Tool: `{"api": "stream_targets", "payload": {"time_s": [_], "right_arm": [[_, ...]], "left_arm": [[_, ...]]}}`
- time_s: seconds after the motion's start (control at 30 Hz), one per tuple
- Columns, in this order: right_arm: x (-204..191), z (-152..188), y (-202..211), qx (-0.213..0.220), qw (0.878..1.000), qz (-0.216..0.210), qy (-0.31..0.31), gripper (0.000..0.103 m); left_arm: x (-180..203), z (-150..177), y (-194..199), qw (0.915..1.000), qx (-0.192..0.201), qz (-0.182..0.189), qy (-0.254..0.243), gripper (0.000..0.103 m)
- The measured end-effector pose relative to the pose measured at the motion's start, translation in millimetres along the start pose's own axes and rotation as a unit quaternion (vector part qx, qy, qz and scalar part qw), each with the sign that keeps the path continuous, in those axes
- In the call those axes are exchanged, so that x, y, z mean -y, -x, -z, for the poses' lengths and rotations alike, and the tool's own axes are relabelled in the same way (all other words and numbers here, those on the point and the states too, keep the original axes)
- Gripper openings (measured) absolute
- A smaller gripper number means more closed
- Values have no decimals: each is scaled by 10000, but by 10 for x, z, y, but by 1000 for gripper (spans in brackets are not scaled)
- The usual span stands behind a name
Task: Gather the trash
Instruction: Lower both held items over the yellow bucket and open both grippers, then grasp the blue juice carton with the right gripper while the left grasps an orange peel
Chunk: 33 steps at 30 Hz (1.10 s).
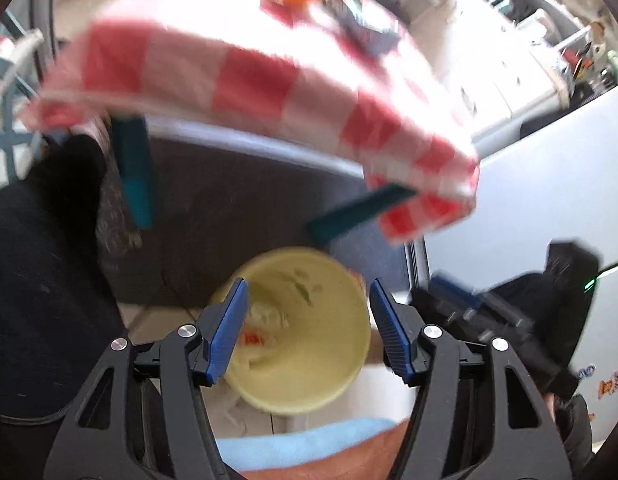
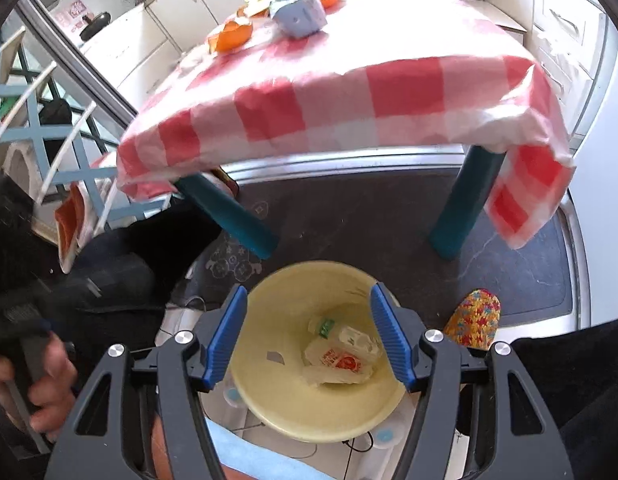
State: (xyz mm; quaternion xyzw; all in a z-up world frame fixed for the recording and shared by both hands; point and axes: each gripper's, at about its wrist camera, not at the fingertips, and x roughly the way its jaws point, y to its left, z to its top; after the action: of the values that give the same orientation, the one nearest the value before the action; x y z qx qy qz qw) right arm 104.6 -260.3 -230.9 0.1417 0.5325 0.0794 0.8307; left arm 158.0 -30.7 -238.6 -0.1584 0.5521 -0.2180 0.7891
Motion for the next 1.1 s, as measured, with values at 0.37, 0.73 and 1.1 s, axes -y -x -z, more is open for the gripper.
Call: {"api": "stream_targets", "payload": {"time_s": [0.37, 0.73, 1.1], "right_arm": [[-136, 37, 147, 393, 9988, 1, 300, 66], [1, 123, 312, 533, 9983, 191, -115, 67], [-189, -57, 252, 883, 9956, 27, 321, 70]], "left_arm": [[85, -44, 499, 9844, 1456, -947, -269, 71], [-42, 19, 519, 9772, 1571, -1424, -112, 75], [-17, -53, 525, 9729, 1831, -1403, -146, 79]]}}
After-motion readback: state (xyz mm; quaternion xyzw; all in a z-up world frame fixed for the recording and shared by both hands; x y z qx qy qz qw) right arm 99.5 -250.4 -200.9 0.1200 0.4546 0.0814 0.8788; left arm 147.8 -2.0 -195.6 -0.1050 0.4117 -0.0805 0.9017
